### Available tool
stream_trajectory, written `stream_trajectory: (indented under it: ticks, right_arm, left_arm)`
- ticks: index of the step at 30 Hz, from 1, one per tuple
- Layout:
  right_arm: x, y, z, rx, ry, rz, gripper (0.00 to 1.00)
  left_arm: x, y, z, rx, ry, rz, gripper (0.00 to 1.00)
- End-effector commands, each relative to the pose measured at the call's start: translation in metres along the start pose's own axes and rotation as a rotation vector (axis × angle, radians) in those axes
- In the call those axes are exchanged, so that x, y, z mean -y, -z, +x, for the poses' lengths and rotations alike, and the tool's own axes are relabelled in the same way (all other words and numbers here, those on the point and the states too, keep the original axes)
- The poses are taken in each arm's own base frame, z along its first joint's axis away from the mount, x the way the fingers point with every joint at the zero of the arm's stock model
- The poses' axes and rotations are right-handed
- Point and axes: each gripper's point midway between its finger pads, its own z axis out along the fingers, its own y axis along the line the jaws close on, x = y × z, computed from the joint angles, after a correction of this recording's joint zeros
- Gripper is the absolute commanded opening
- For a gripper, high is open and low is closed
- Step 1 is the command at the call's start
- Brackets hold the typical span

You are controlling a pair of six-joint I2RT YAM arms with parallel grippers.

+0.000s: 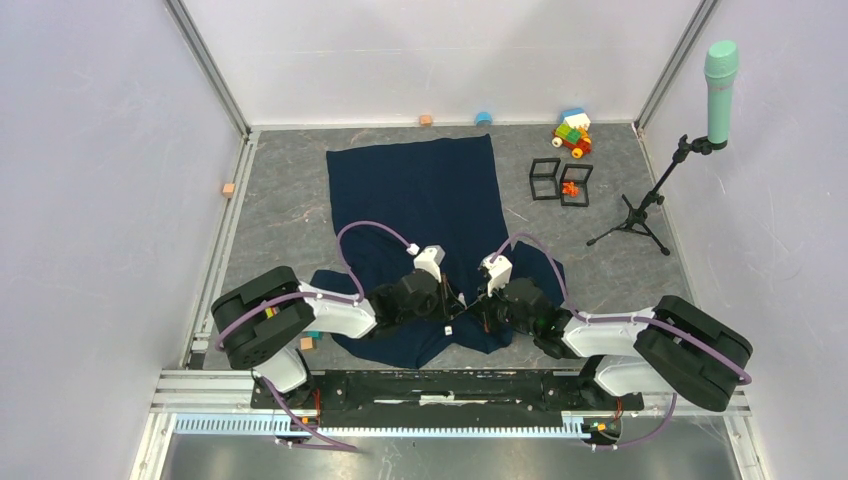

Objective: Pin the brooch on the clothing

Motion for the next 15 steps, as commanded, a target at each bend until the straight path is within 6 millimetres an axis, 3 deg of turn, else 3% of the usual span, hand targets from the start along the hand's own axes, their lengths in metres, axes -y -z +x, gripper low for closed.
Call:
stream_trajectory:
  ticks: [1,9,14,15]
  right_arm:
    - [0.004,0.003,0.020,-0.077,-0.006,0.016,0.00]
    - [0.000,0.003,0.018,-0.078,-0.002,-0.006,0.00]
    - [-0.011,0.010,0.003,-0.025,0.025,-0.057,0.00]
    - [-0.014,0.013,-0.003,0.004,0.032,-0.076,0.06]
  left_arm:
    - [0.039,0.012,-0.024,0.095,-0.045,0.162,0.02]
    - [0.043,0.015,-0.026,0.107,-0.055,0.191,0.02]
    - [0.045,0.019,-0.027,0.105,-0.091,0.223,0.02]
    - [0.047,0.021,-0.024,0.092,-0.109,0.242,0.02]
